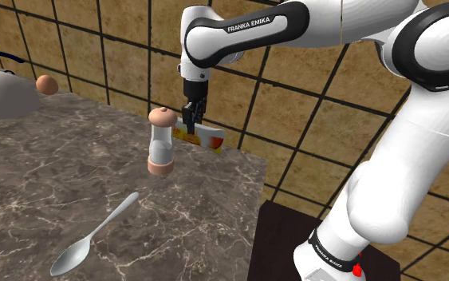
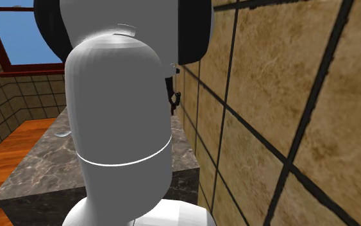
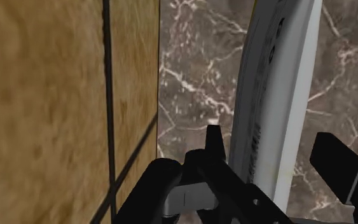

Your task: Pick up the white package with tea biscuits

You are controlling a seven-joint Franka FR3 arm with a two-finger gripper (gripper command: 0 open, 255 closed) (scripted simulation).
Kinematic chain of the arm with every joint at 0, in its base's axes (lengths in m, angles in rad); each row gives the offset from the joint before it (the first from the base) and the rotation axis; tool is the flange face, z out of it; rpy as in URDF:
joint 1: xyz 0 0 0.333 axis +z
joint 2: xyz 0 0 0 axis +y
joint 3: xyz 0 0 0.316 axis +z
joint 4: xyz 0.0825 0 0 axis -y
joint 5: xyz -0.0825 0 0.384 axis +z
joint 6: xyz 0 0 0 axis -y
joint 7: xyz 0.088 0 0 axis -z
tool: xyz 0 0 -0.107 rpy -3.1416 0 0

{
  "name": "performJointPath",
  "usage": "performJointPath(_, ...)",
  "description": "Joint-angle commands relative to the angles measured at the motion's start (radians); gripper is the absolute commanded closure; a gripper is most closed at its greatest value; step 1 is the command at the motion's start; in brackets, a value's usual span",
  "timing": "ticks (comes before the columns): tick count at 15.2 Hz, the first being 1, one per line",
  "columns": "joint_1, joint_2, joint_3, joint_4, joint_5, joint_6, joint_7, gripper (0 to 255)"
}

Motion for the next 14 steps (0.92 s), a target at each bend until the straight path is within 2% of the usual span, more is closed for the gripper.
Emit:
performJointPath(1, 0.000, 0.001, 0.000, -0.001, 0.000, 0.002, 0.000, 255)
performJointPath(9, 0.000, 0.001, 0.000, -0.002, 0.000, 0.003, -0.001, 255)
performJointPath(14, -0.001, -0.015, -0.001, 0.048, 0.002, -0.062, -0.002, 255)
